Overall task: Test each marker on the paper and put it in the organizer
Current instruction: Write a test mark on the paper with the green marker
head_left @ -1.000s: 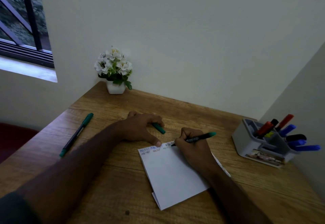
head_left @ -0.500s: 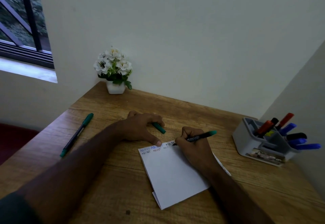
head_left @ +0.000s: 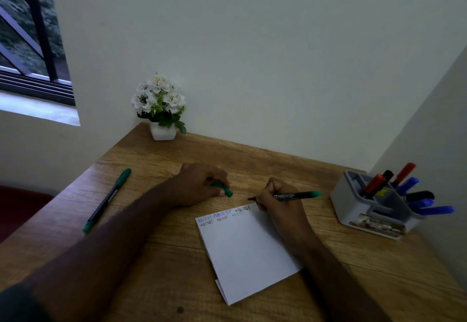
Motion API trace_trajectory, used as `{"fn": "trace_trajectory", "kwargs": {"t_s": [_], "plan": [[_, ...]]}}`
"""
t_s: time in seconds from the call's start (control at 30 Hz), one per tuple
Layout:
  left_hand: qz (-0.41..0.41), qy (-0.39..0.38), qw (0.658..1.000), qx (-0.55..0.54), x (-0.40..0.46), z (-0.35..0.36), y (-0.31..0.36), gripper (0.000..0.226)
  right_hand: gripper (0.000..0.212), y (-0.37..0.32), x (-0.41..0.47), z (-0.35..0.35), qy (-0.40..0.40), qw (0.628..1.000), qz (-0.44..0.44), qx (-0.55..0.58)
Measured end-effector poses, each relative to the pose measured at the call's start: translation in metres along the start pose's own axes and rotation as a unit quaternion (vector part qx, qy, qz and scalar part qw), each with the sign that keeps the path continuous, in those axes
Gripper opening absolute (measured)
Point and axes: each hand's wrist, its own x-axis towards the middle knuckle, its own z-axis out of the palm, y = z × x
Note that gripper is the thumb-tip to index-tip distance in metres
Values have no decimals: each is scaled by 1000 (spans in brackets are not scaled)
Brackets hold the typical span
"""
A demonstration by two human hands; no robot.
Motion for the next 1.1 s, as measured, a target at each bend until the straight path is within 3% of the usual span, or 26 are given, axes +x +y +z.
{"fn": "trace_trajectory", "kwargs": {"t_s": [0.13,0.27,0.4,0.53,1.1], "plan": [[30,37,998,35,0,1,8,16,16,-4,1,-8,14,999,-51,-14],[80,108,983,-126,-3,0,29,19,8,-7,-2,-16,-2,998,-62,15],[107,103,974,-171,-5,1,40,20,10,-6,0,-17,5,997,-53,52],[99,112,968,-201,-7,0,44,18,17,-5,1,-19,36,996,-78,17],[92,77,964,-235,-7,0,42,19,20,-4,1,-19,30,994,-86,56]]}}
